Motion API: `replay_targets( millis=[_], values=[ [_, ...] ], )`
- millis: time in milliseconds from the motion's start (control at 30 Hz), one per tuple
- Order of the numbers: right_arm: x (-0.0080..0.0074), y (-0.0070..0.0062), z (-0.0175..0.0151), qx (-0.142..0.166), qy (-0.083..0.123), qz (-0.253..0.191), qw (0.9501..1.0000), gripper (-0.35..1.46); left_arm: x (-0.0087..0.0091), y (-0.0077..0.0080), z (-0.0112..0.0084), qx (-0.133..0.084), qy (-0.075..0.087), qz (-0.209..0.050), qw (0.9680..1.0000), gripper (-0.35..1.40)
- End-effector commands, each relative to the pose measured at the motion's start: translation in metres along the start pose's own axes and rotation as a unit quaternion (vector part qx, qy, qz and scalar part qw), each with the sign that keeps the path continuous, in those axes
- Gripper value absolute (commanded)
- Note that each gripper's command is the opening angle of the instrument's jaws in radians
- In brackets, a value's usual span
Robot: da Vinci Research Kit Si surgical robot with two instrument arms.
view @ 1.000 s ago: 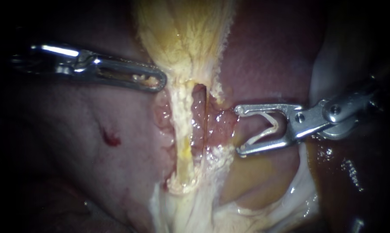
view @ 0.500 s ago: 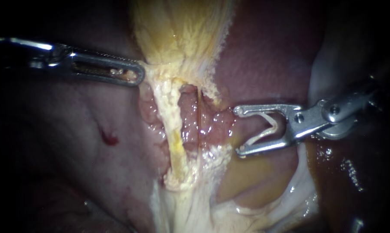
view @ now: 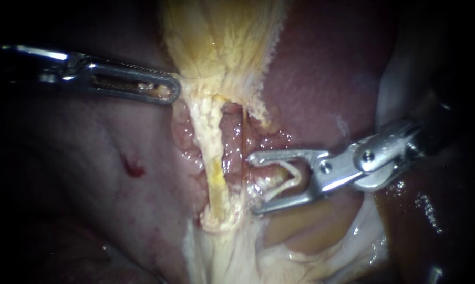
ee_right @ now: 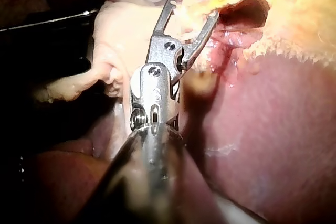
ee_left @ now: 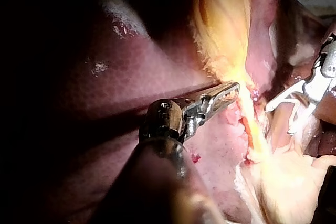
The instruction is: Clipping first clip left tube
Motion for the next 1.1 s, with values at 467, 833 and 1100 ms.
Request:
replay_targets(
  millis=[467, 833, 1100],
  values=[
    [-0.0011, 0.0006, 0.0022, -0.006, -0.003, 0.047, 0.9989, 0.50, -0.0001, 0.0000, 0.0001, -0.001, 0.000, 0.000, 1.0000, -0.35],
    [-0.0046, 0.0016, 0.0037, 0.002, -0.005, 0.103, 0.9946, 0.50, 0.0000, -0.0002, 0.0001, -0.001, 0.000, 0.000, 1.0000, -0.35],
    [-0.0061, 0.0026, 0.0042, 0.004, -0.006, 0.114, 0.9934, 0.50, 0.0000, -0.0003, 0.0001, -0.001, 0.000, -0.001, 1.0000, -0.35]
  ],
)
